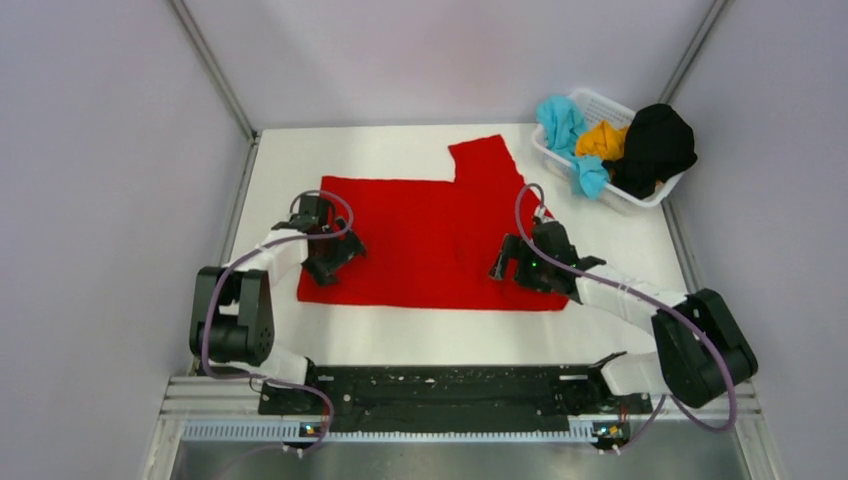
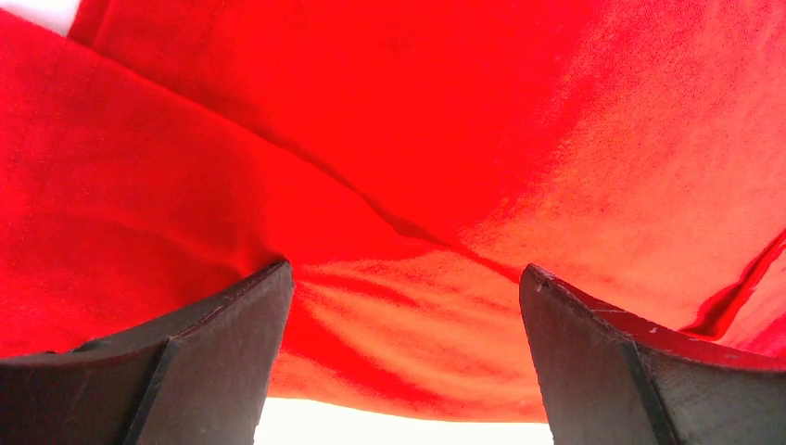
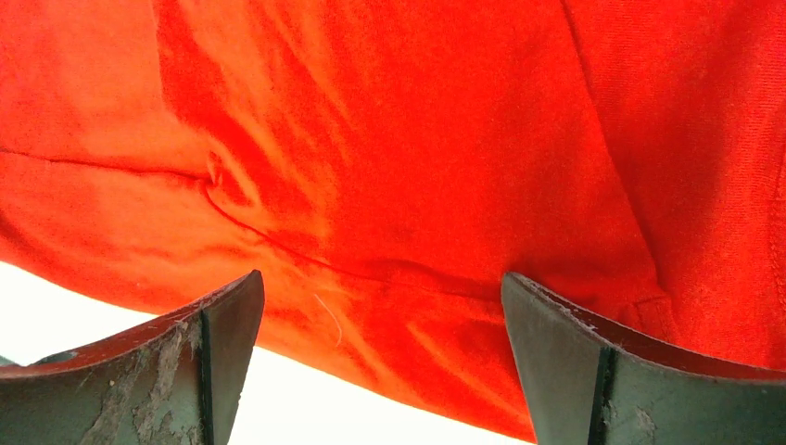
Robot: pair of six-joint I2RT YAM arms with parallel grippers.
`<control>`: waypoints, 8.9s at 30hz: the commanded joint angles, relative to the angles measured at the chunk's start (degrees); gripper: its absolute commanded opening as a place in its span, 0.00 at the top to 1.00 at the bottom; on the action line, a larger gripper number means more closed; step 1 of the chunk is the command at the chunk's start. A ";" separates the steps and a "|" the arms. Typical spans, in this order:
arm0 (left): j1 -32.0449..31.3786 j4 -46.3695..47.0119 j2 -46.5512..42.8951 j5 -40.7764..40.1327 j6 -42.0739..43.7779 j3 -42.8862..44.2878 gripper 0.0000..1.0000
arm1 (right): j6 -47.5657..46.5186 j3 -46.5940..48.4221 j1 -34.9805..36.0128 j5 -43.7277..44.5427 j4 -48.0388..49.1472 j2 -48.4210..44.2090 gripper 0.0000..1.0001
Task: Fold and stack the t-shirts
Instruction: Fold the flattened tshirt in 1/3 of the way, then grab the side of the flattened tshirt furthest away from the robot with both arms, then fold the other side of the tshirt into a rectangle, then rotate the tshirt 90 degrees
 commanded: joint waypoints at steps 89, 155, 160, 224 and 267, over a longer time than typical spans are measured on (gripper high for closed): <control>5.08 -20.31 33.77 -10.46 6.89 40.92 1.00 | -18.88 83.25 -3.75 28.08 -10.15 62.65 0.03; -0.75 -17.39 -15.05 -21.50 2.21 2.08 1.00 | -17.45 14.41 10.21 15.37 -32.31 -20.85 1.00; -0.72 -15.51 -17.60 -20.43 2.25 -2.14 1.00 | -13.98 11.98 11.42 14.31 -35.07 -24.09 1.00; -27.77 -1.91 3.03 -1.72 -16.09 7.99 0.01 | -2.53 83.12 -13.28 -15.96 -16.96 67.08 0.07; -46.51 -18.18 -10.14 -21.83 -16.79 10.49 0.01 | -16.20 85.54 0.49 -7.23 -8.22 45.49 0.01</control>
